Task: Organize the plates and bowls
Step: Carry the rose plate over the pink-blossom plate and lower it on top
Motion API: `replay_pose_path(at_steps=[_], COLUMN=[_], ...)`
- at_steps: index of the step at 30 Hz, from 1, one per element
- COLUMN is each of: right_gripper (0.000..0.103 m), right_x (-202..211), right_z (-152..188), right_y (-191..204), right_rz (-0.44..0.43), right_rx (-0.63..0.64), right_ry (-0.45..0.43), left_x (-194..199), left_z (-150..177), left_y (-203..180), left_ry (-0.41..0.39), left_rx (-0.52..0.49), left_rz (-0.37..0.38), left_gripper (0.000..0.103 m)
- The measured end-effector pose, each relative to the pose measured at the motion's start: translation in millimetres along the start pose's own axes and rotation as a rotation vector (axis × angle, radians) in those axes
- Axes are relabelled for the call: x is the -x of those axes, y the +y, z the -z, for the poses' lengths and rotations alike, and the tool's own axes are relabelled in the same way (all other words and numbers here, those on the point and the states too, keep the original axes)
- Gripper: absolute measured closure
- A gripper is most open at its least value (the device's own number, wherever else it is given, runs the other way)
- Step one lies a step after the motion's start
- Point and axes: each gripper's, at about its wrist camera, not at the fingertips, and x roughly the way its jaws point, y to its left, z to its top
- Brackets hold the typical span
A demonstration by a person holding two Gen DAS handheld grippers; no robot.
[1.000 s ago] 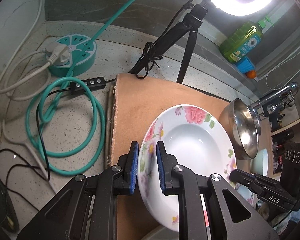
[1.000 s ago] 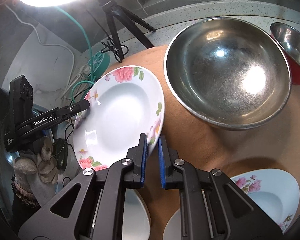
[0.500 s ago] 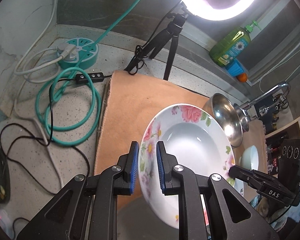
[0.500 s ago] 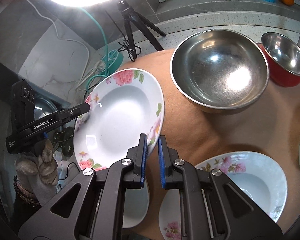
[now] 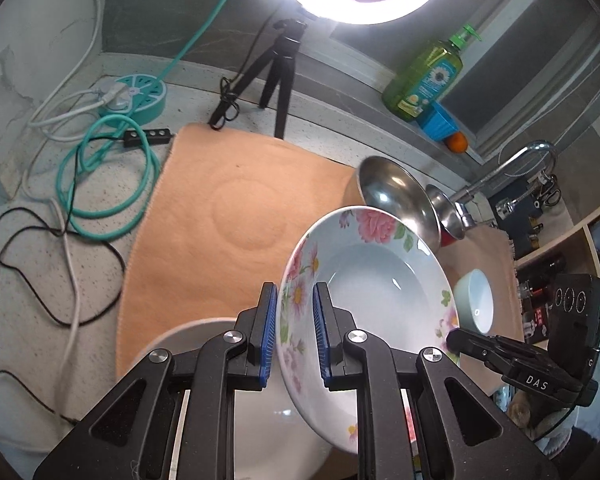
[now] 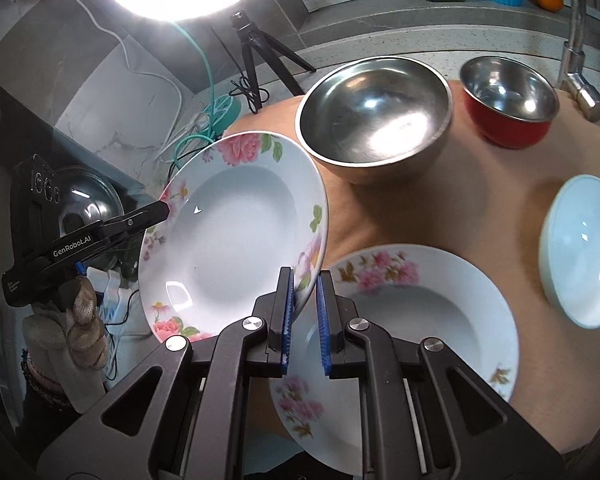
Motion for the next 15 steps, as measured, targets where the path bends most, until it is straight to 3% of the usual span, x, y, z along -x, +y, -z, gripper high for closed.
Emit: replay_pose_path(at_steps=[15], right_gripper=[0.092], right_x=[42], right_z=[44], right_y=[-62], right_rz=[0.050], right_rx=[0.021], right_ry=[0.049], left_x=[-23], left_z=[57], left_y=[-53], left_ry=[0.030], left_rx=[0.037], left_rz=[0.040], left_gripper=[0.087])
